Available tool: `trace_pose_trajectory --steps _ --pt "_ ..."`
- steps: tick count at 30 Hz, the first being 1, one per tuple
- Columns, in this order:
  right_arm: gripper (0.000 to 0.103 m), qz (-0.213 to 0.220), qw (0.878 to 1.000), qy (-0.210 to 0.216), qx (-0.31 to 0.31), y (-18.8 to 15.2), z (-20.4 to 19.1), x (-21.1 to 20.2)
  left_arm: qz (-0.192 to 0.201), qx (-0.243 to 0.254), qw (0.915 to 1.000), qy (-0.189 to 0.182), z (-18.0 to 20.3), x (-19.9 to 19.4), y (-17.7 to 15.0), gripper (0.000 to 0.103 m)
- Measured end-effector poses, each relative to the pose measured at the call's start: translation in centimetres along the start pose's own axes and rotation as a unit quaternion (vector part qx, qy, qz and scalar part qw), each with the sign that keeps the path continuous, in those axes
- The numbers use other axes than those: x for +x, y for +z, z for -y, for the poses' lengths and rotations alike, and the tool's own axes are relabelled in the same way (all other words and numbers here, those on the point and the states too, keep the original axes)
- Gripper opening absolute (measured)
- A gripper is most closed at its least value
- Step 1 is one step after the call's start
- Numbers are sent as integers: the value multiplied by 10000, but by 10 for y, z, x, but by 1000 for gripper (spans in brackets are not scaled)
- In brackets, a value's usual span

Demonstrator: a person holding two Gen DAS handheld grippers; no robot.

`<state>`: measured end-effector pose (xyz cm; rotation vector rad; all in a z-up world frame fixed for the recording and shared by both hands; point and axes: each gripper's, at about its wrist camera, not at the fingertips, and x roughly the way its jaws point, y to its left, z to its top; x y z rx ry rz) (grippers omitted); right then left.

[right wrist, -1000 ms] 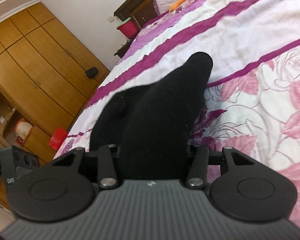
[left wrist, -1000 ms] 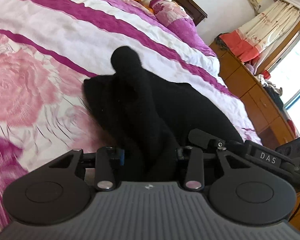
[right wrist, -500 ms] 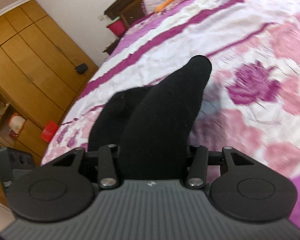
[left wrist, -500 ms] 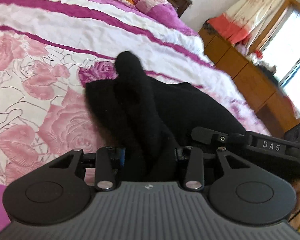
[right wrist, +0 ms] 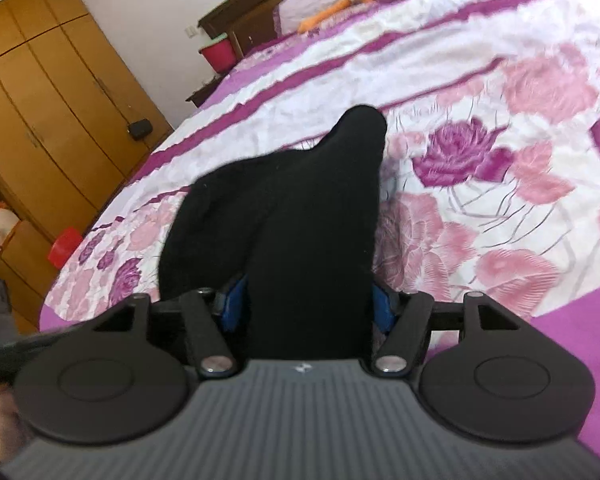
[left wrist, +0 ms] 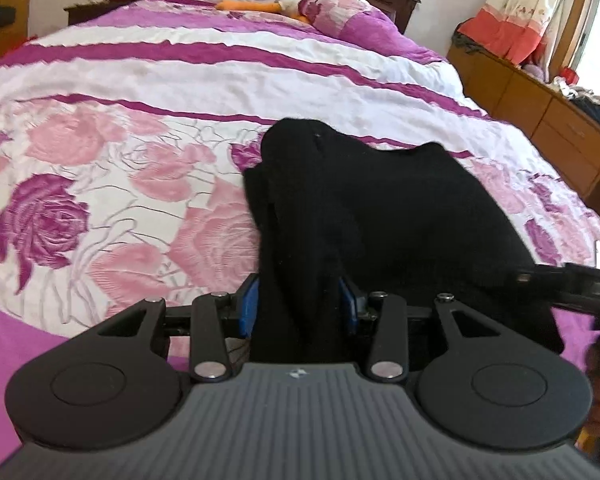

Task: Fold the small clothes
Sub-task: 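Lay the folded cardigan down and open both grippers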

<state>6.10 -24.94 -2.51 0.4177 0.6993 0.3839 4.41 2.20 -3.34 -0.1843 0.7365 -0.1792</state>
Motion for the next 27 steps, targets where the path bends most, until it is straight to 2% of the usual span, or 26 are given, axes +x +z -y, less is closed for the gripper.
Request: trace_pose_trajectory --steps 5,9,14,15,17,20,23,27 --pt "64 -39 9993 -298 -209 -8 1 2 -2 -8 9999 113 2 -1 -3 49" --pt "65 -41 9996 -233 -120 -10 5 11 145 2 9996 245 12 -14 -6 49" --pt "65 141 9995 -294 2 -9 -4 -16 226 214 9987 401 24 -39 -11 50" --pt "65 182 9995 -273 -8 -8 -6 -23 238 223 9986 420 26 -43 -11 51" --pt "67 278 9996 -50 20 -7 -8 -39 198 204 9984 480 30 -50 -11 60" --pt "68 158 9994 292 33 -7 -11 -55 195 245 9985 451 35 -60 -17 65" --pt "68 134 9996 91 -234 -15 -19 -64 208 318 9983 451 41 -67 -26 70" --pt "68 36 9995 -118 -293 -33 -23 -69 112 362 9983 435 45 -69 -36 71"
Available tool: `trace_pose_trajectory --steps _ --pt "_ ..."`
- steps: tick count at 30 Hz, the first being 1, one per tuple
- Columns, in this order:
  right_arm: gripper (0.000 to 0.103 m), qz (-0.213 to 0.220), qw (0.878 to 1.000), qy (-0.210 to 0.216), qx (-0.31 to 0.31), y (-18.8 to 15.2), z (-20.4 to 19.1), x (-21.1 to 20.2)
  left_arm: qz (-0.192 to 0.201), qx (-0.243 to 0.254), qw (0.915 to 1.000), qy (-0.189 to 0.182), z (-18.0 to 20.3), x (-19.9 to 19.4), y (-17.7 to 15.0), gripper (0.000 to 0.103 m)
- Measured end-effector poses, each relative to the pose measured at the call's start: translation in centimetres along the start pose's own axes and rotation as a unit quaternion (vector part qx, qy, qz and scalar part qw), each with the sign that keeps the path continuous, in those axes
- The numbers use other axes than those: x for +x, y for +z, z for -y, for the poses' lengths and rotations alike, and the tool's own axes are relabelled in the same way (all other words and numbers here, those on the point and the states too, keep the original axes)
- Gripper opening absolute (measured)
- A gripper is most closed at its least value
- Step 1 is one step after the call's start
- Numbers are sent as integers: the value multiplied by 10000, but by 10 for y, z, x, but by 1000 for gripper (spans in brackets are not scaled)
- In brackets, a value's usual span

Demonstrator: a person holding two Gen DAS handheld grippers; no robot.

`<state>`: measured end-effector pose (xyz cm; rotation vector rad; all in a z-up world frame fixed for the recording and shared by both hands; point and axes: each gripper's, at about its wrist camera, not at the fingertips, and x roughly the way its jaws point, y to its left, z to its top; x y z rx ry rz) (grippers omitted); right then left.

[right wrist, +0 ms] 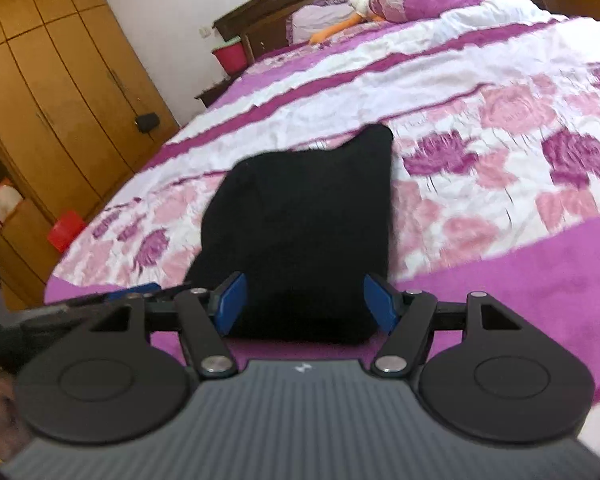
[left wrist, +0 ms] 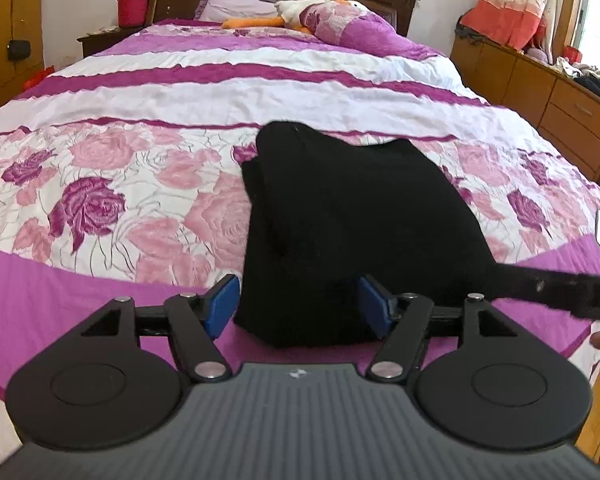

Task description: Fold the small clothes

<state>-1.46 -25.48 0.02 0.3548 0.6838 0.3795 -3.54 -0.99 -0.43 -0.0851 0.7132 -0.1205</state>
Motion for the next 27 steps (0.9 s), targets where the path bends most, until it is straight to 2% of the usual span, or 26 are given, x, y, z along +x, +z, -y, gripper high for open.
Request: trace_pose_trajectory --steps 4,8,15,18,27 --pt "70 -70 9997 -229 -24 -13 -2 3 -87 96 9999 -23 6 1 -10 72" --pt "70 -100 9992 -396 -36 -23 -4 6 -130 149 9998 61 12 5 -18 80" --pt "71 211 9953 -931 -169 -44 -14 10 -186 360 9983 412 20 14 -27 81" --pt "71 227 9944 -984 -317 -48 -17 12 -169 365 9973 611 21 18 -28 82" --pt "70 483 9932 -1029 -255 -46 -15 8 -328 177 9962 782 17 27 -30 83"
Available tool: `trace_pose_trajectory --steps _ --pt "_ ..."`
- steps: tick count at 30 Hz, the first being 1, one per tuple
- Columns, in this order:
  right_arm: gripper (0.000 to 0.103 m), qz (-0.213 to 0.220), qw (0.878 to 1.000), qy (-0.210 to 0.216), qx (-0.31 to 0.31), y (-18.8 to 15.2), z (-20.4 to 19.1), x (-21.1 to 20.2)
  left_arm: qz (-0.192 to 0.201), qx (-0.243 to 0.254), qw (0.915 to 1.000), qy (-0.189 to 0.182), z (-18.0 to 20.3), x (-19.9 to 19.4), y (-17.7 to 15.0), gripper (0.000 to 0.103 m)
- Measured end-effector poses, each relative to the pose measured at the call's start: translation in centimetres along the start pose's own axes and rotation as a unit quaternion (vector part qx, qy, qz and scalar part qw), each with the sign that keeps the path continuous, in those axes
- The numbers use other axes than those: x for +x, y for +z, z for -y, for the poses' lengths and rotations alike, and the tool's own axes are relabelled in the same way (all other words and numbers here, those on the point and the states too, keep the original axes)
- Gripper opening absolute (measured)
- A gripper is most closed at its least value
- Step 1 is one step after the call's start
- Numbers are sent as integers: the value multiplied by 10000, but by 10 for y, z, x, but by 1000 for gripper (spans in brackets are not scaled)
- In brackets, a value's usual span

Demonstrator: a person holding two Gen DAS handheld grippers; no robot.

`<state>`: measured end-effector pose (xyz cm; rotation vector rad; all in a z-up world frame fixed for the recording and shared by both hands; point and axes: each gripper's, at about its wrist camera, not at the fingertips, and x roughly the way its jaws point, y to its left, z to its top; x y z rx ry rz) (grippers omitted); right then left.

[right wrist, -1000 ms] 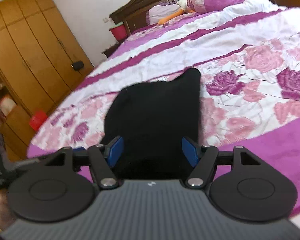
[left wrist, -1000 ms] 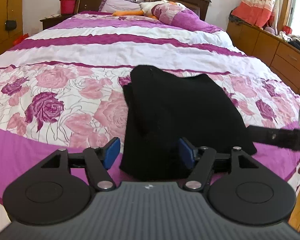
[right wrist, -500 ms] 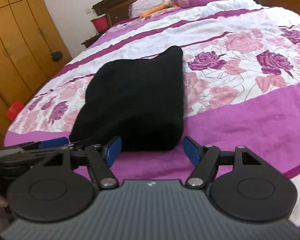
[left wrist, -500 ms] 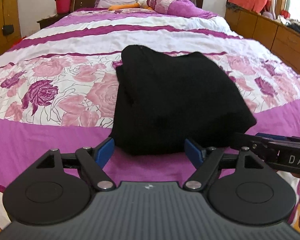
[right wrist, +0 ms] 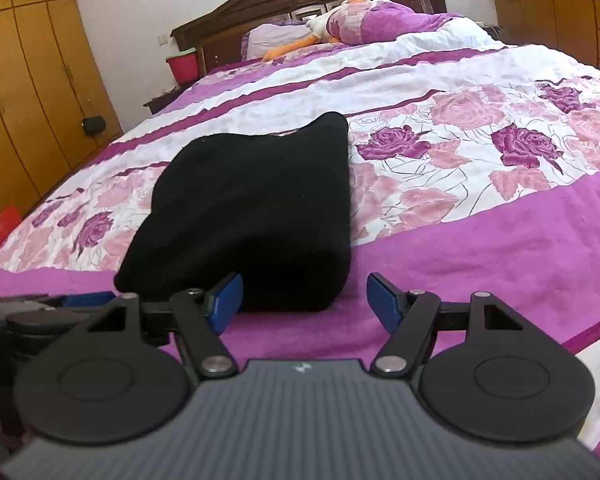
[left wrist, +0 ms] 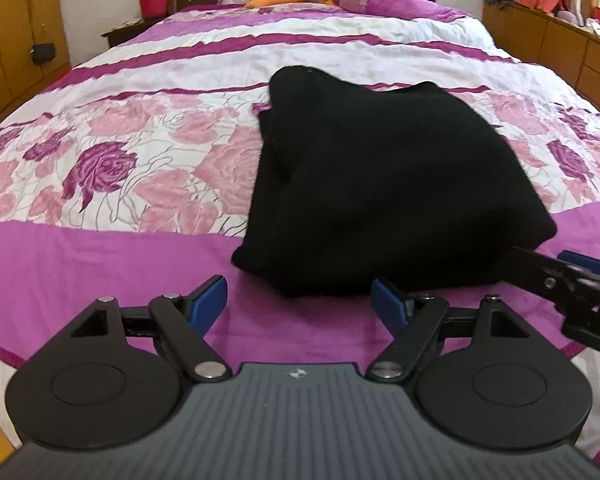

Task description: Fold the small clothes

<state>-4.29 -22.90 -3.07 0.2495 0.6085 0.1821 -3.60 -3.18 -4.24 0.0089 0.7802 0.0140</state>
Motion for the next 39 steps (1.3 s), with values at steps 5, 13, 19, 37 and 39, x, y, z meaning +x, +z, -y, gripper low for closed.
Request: trace_pose_trajectory --steps 5,13,19,37,39 --pt "70 -65 10000 1 -8 -3 0 2 -69 -87 9999 37 -3 3 0 83" --pt "70 -266 9996 -43 7 -7 0 8 -14 1 10000 30 1 1 0 84" --pt "70 -304 9995 -52 60 -9 0 9 -11 12 10000 -10 2 0 -2 84" --pt "70 -305 9995 -11 48 -10 -2 8 -12 106 9999 -68 8 -2 -4 84" --pt "70 -300 9995 -6 45 -10 -2 7 -11 94 9999 -69 8 -2 -4 84"
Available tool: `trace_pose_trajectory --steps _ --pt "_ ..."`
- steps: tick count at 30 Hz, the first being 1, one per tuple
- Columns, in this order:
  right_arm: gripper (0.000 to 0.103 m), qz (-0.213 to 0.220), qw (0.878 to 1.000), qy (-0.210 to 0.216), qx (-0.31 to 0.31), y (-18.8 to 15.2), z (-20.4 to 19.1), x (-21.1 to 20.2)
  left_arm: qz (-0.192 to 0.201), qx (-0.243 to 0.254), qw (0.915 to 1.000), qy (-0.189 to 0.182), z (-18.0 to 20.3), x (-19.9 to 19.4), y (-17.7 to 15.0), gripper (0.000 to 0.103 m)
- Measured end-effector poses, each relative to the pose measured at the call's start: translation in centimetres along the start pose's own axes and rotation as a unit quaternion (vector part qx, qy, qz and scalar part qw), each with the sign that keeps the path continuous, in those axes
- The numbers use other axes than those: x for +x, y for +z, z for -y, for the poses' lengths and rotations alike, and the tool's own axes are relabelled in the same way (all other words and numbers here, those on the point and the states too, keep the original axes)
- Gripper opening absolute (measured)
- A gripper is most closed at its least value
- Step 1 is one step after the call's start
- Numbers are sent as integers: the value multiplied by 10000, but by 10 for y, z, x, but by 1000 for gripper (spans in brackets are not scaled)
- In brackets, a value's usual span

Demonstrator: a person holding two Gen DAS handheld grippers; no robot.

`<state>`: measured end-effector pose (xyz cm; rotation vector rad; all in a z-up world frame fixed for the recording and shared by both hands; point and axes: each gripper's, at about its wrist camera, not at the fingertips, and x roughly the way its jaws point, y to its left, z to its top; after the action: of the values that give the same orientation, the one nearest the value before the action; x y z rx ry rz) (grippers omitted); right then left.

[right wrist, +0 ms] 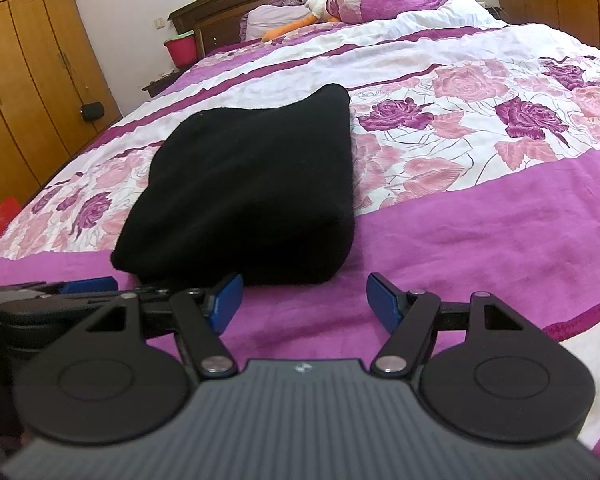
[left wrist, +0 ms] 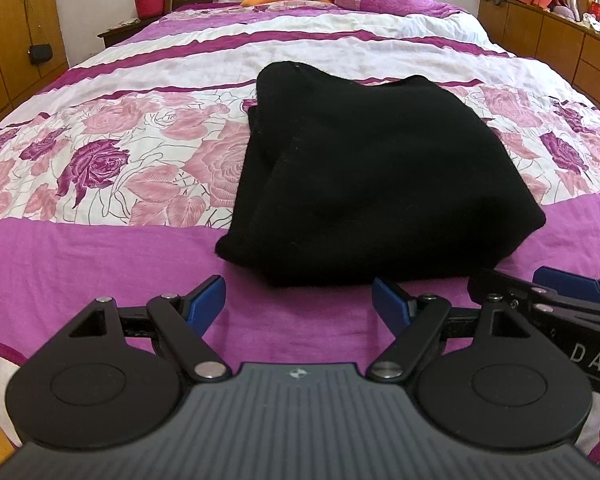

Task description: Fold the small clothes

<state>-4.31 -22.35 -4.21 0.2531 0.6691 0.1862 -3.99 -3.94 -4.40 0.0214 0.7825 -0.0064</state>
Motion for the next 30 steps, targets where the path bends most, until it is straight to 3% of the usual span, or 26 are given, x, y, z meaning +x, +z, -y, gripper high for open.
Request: trace_pose_trajectory --steps 30 --pt "70 14 10000 17 -36 1 -2 -3 13 22 10000 43 1 -1 0 84"
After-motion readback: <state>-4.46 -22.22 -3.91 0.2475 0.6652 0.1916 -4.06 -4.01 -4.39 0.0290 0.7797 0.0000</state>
